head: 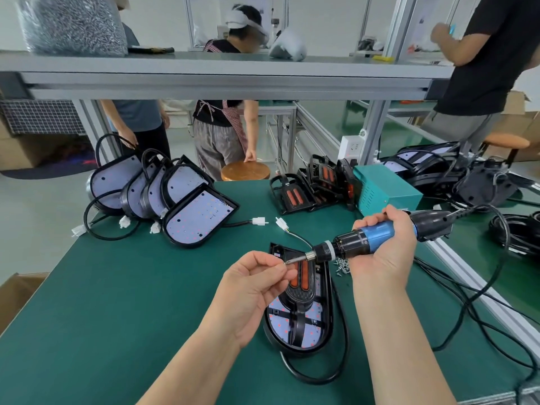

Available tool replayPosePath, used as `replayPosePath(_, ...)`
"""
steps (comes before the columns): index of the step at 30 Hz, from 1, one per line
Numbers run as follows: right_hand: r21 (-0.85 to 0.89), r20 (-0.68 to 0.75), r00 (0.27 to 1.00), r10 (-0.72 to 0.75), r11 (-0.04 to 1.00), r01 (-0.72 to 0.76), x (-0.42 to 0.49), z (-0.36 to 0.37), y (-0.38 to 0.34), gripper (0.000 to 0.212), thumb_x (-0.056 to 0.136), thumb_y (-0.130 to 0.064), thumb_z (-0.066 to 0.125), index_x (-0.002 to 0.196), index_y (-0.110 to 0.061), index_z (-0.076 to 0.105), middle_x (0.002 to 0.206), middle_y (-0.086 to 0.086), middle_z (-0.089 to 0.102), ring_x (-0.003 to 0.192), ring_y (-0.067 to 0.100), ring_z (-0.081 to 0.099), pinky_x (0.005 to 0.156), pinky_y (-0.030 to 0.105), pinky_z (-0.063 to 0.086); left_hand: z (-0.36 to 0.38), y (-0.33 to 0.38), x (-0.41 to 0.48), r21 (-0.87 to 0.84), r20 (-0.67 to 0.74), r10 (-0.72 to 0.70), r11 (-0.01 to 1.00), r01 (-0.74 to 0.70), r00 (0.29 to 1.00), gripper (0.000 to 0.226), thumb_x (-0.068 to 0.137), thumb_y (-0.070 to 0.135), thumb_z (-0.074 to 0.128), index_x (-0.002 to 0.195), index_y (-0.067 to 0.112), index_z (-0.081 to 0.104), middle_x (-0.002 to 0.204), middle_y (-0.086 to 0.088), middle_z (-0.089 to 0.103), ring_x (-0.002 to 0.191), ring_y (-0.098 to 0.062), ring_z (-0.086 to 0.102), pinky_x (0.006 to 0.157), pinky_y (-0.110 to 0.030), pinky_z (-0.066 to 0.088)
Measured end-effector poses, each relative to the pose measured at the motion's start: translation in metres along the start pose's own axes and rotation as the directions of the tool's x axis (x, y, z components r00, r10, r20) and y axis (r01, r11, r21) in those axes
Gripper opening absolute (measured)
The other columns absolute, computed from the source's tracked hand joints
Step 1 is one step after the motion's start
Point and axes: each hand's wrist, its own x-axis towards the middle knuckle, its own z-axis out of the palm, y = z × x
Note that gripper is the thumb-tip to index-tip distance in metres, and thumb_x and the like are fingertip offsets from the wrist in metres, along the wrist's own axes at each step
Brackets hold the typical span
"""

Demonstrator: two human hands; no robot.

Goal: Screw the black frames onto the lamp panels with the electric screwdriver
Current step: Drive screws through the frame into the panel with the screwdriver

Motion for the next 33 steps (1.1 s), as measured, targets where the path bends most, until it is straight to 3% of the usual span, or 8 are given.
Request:
replayPosePath(9,-0.068,-0.01,0.999,-0.033,0.997,0.033,-0.001,-0.001,0.002,0.022,0.092,-0.011,0.064,0.075,-0.016,0.053,0.061,-0.004,0.052,0.051,0.01,0.051,0.057,0.023,0.051,0.003,-0.006,-0.002,0.202,-0.059,0.163,0.968,-0.149,0.985,0.018,0.084,-0.011,0.068,0.079,0.006,0.064,0.082,-0.022,0.073,0.076,-0.024,0.075,0.063,-0.022,0.057)
replayPosePath(15,-0.091,-0.148,0.987,0.059,0.993,-0.073,0.0,-0.004,0.004,0.022,0.093,-0.013,0.063,0.075,-0.015,0.05,0.057,-0.004,0.052,0.048,0.014,0.052,0.062,0.028,0.052,0.005,-0.007,-0.004,0.468,0.006,0.407,0.806,-0.362,0.914,0.032,0.086,-0.011,0.068,0.073,0.018,0.068,0.074,-0.008,0.075,0.078,-0.022,0.076,0.069,-0.021,0.056)
replayPosePath(17,-0.083,-0.174,0.98,0.101,0.99,-0.117,0.0,-0.007,0.005,0.02,0.093,-0.011,0.063,0.079,-0.015,0.05,0.058,-0.003,0.053,0.048,0.015,0.051,0.061,0.027,0.052,0.003,-0.009,-0.007,0.589,0.067,0.486,0.686,-0.428,0.871,0.035,0.087,-0.007,0.069,0.074,0.025,0.069,0.074,0.0,0.075,0.08,-0.019,0.076,0.073,-0.023,0.057)
replayPosePath(20,-0.051,-0.208,0.966,0.151,0.985,-0.165,0.001,-0.011,0.008,0.019,0.094,-0.008,0.062,0.081,-0.014,0.049,0.054,-0.003,0.054,0.043,0.012,0.052,0.054,0.025,0.05,0.0,-0.009,-0.01,0.745,0.244,0.641,0.356,-0.564,0.728,0.021,0.085,0.006,0.07,0.078,0.026,0.069,0.075,0.008,0.072,0.075,-0.015,0.069,0.072,-0.022,0.054)
replayPosePath(23,-0.087,-0.22,0.957,0.188,0.974,-0.211,0.002,-0.015,0.011,0.018,0.095,-0.01,0.061,0.085,-0.014,0.048,0.058,-0.002,0.053,0.043,0.013,0.051,0.053,0.024,0.049,-0.006,-0.01,-0.009,0.754,0.429,0.701,0.069,-0.653,0.57,0.014,0.084,0.003,0.067,0.081,0.016,0.069,0.076,0.006,0.068,0.07,-0.018,0.064,0.065,-0.028,0.052)
replayPosePath(27,-0.101,-0.24,0.949,0.207,0.966,-0.236,0.005,-0.018,0.013,0.016,0.095,-0.009,0.062,0.09,-0.015,0.049,0.059,-0.001,0.053,0.043,0.013,0.051,0.052,0.025,0.05,-0.02,-0.011,-0.001,0.695,0.598,0.662,-0.146,-0.704,0.453,0.019,0.086,-0.007,0.063,0.088,0.012,0.063,0.076,-0.01,0.066,0.065,-0.031,0.063,0.056,-0.042,0.054)
replayPosePath(30,-0.112,-0.252,0.945,0.208,0.964,-0.242,0.006,-0.02,0.013,0.017,0.094,-0.01,0.062,0.086,-0.014,0.048,0.059,-0.001,0.053,0.045,0.014,0.051,0.057,0.028,0.05,-0.02,-0.012,-0.001,0.703,0.586,0.67,-0.141,-0.697,0.455,0.017,0.09,0.003,0.066,0.1,0.017,0.062,0.082,0.002,0.069,0.068,-0.023,0.066,0.062,-0.038,0.057)
replayPosePath(33,-0.094,-0.249,0.947,0.202,0.968,-0.232,0.005,-0.019,0.012,0.017,0.093,-0.01,0.063,0.085,-0.015,0.048,0.059,-0.002,0.054,0.048,0.015,0.051,0.062,0.029,0.05,-0.013,-0.014,-0.005,0.761,0.446,0.712,0.016,-0.648,0.542,0.037,0.087,0.013,0.069,0.117,0.029,0.053,0.102,0.028,0.069,0.083,0.002,0.069,0.079,-0.012,0.052)
